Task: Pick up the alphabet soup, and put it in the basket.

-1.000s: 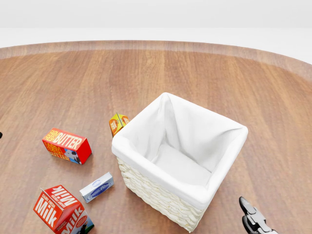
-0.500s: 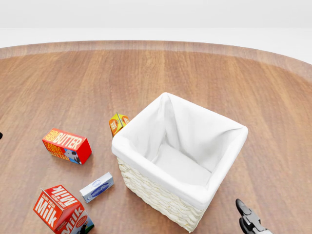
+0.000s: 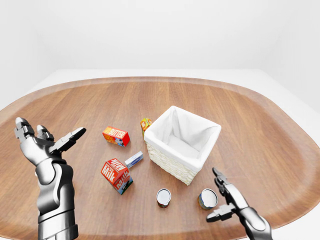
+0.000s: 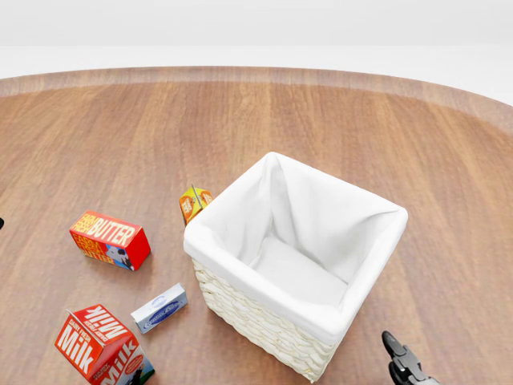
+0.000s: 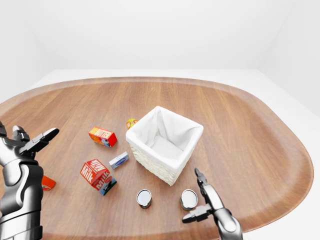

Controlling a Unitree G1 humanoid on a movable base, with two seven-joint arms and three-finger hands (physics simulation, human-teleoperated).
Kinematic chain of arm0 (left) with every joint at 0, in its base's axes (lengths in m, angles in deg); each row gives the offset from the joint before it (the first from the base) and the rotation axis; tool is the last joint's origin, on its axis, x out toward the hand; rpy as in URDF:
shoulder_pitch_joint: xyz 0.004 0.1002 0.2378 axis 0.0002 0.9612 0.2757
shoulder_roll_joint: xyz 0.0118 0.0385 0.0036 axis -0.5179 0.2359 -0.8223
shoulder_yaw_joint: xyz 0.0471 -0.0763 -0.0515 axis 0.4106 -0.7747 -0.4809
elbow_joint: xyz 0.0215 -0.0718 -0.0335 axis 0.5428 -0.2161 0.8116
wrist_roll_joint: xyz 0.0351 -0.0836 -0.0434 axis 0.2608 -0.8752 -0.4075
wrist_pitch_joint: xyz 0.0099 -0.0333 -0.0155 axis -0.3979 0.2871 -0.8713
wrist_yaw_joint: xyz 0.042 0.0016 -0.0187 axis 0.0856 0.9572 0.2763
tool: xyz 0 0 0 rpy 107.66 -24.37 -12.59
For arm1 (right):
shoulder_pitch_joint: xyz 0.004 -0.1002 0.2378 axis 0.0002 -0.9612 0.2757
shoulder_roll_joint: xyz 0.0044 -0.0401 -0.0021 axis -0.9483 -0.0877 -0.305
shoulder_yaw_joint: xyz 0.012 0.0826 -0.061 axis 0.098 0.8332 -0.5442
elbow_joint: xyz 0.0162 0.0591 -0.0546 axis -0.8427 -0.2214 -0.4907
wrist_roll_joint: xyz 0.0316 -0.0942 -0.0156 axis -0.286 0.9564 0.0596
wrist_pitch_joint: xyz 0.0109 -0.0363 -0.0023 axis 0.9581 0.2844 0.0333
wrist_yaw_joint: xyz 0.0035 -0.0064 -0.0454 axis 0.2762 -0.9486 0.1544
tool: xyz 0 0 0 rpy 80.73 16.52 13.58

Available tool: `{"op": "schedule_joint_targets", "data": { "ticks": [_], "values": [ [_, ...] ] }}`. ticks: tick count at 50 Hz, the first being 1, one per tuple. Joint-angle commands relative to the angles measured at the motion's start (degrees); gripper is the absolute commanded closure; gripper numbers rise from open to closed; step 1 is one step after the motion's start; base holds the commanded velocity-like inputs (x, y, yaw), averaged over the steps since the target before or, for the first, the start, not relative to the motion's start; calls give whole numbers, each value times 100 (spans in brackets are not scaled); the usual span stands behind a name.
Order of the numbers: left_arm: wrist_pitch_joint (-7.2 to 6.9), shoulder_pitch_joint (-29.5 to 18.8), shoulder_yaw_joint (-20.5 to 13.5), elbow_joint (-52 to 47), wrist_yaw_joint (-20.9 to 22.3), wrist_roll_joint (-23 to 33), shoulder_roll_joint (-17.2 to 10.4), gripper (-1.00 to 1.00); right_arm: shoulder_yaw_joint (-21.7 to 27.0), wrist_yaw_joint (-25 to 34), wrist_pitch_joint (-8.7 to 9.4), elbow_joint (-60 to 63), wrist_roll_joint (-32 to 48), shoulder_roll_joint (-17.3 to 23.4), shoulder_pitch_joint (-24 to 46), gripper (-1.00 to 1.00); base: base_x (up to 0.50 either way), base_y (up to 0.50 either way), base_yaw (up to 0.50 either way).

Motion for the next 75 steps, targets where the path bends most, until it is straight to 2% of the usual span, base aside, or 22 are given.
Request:
{"op": "schedule_joint_targets", "data": {
  "ticks": [1, 11, 20, 22, 33, 38, 42, 46, 47, 48, 49, 50, 51, 63, 68, 73, 75],
  "values": [
    [-14, 5, -6, -10, -3, -4, 3, -100, -94, -79, -49, -168, -16, 64, 76, -100, 0, 0, 0],
    [-14, 5, -5, -9, 0, -3, 2, -100, -334, -320, -201, -676, 70, 105, 327, -100, 0, 0, 0],
    [-10, 5, -3, -8, 1, 1, 1, -100, -454, -410, -241, -815, 63, 140, 399, -100, 0, 0, 0],
    [60, -41, 13, 102, 20, 23, 0, -100, -471, -436, -283, -915, 61, 156, 440, -100, 0, 0, 0],
    [55, -29, 29, 80, 9, 17, -2, -100, -562, -554, -388, -1296, 58, 208, 595, -100, 0, 0, 0],
    [-12, 5, 11, -15, -2, -1, -4, -100, -600, -601, -388, -1442, 55, 234, 644, -100, 0, 0, 0],
    [52, -33, 18, 86, 22, 20, 2, -100, -624, -638, -388, -1639, 48, 263, 727, -100, 0, 0, 0],
    [31, -18, 17, 54, 13, 5, -5, -100, -668, -663, -388, -1685, 61, 268, 728, -100, 0, 0, 0],
    [41, -26, 19, 73, 15, 10, -4, -100, -678, -664, -388, -1700, 65, 270, 730, -80, 0, 0, 0],
    [61, -39, 22, 108, 23, 14, -5, -100, -681, -672, -388, -1717, 62, 273, 734, 11, 1, 0, 0],
    [68, -43, 25, 117, 22, 15, -6, -100, -685, -673, -388, -1745, 60, 278, 743, 35, 0, 0, 0],
    [41, -29, 23, 77, 12, 6, -9, -100, -689, -678, -388, -1765, 62, 281, 746, 84, 0, 0, 0],
    [21, -22, 20, 53, 4, 2, -11, -100, -690, -680, -388, -1782, 57, 284, 750, 100, 0, 0, 0],
    [125, -68, 39, 206, 25, 12, -19, -100, -620, -557, -388, -1505, -6, 302, 607, 100, 0, 0, 0],
    [110, -59, 42, 179, 18, 9, -17, -100, -493, -441, -388, -1180, -80, 296, 463, 100, 0, 0, 0],
    [29, -9, 24, 43, 0, 2, -5, -100, -266, -231, -388, -691, -166, 281, 244, 100, 0, 0, 0],
    [35, -11, 21, 51, 7, 11, 1, -100, -164, -98, -302, -327, -205, 238, 96, 100, 0, 0, 0]
  ]
}}
